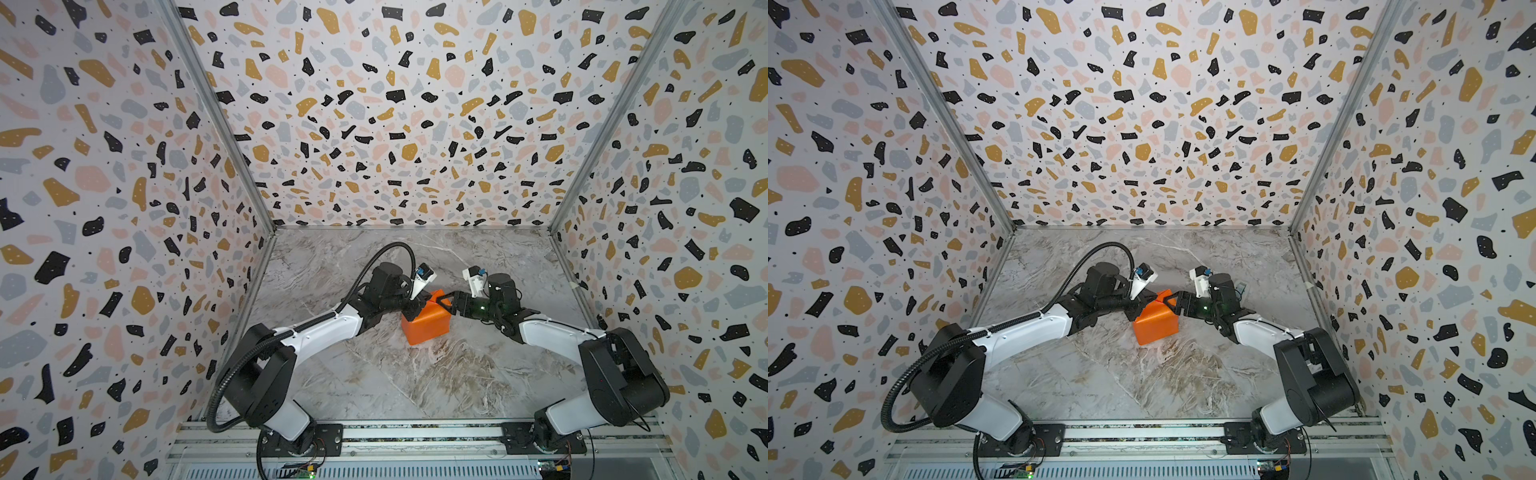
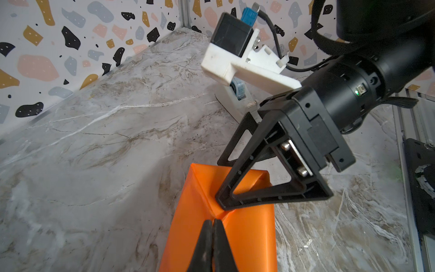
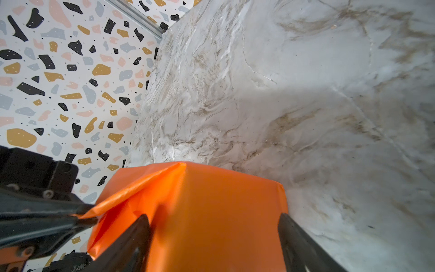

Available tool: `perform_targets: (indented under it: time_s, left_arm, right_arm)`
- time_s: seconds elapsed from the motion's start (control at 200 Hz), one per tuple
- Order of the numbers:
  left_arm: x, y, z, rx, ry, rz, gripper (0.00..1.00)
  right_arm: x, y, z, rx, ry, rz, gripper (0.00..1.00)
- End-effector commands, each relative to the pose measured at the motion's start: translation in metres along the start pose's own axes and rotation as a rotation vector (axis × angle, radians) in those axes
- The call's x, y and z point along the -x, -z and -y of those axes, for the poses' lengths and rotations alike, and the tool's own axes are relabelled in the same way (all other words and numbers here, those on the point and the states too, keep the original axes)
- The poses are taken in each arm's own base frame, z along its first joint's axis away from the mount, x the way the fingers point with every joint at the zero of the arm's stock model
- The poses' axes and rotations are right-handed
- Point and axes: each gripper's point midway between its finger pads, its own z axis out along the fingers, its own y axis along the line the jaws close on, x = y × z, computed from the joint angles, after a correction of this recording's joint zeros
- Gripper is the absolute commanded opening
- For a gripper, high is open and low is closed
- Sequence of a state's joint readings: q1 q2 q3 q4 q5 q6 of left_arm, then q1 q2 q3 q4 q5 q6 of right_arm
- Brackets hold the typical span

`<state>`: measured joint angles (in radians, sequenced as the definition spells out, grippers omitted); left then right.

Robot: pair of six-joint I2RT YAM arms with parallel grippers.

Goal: Wrap a gift box in wrapping paper
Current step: Fold the wrapping paper for the gift box.

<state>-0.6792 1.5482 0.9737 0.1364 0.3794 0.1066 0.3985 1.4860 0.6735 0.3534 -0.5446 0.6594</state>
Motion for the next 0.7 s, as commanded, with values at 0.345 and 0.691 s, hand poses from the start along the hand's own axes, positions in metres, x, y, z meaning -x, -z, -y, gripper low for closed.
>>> perform_targets:
  time_s: [0.345,0.691]
  left_arm:
    - [-0.030,0.000,0.020,-0.045,0.084,-0.028,0.00]
    - [-0.051,-0.003,0.029,-0.094,0.107,-0.087,0.16]
  right_arm:
    - [-0.010,0.003,0.013,-0.072,-0.025,-0.003,0.85]
    - [0.004,0.013,0.003,-0.058,0.008,0.025,0.85]
